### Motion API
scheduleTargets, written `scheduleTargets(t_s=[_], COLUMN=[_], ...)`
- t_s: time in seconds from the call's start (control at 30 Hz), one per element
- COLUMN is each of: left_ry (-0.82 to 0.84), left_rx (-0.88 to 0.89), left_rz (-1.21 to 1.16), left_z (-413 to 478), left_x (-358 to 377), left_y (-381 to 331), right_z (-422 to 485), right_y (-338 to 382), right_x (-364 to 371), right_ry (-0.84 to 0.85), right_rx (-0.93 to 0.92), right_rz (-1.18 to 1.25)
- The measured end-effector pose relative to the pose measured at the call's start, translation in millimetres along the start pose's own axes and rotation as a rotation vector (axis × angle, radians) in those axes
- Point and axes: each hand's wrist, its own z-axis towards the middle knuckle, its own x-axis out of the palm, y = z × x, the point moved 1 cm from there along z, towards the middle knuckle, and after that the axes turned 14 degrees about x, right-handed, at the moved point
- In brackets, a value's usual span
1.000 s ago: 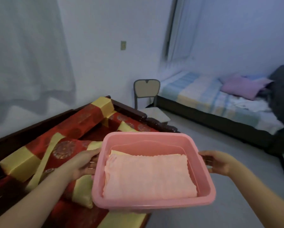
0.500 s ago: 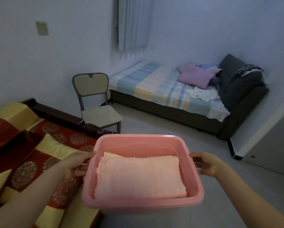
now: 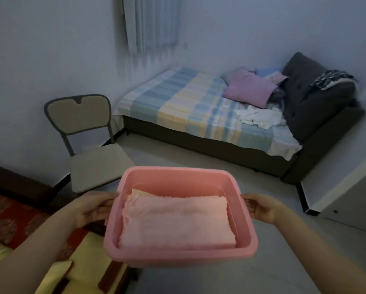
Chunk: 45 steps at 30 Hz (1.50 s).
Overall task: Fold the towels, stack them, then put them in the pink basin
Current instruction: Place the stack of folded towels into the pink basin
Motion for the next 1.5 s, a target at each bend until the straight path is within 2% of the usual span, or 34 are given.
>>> scheduleTargets(t_s=[0.13, 0.23, 0.4, 0.57, 0.77, 0.93, 1.2, 1.5], left_ry=[-0.012, -0.094, -0.242, -0.422, -0.595, -0.686, -0.811, -0.885], left_rx=[-0.003, -0.019, -0.024, -0.06, -0.092, -0.098, -0.139, -0.261], left_rz=[-0.03, -0.057, -0.135, -0.224, -0.277, -0.264, -0.252, -0.309], left_z=[59.6, 95.0, 140.0, 169.6, 222.8, 288.4, 396.0, 506.7], left_x=[7.5, 2.0, -17.8, -52.9, -118.8, -179.6, -264.7, -343.3], left_y=[-27.9, -39.7, -50.9, -54.2, -51.7, -49.8, -33.9, 27.8], right_z=[46.5, 79.2, 147.7, 212.4, 277.8, 334.8, 419.6, 548.5], right_y=[92.6, 164.2, 278.4, 347.6, 388.5, 414.4, 446.9, 453.6], right_x=[5.3, 31.9, 108.3, 212.9, 341.9, 436.2, 558.3, 679.8], right_ry=[0.064, 0.092, 0.148, 0.193, 0.223, 0.215, 0.18, 0.097], right_rx=[0.019, 0.013, 0.002, -0.021, -0.064, -0.106, -0.092, -0.015], right_rz=[-0.126, -0.277, -0.517, -0.711, -0.874, -0.89, -0.906, -0.973])
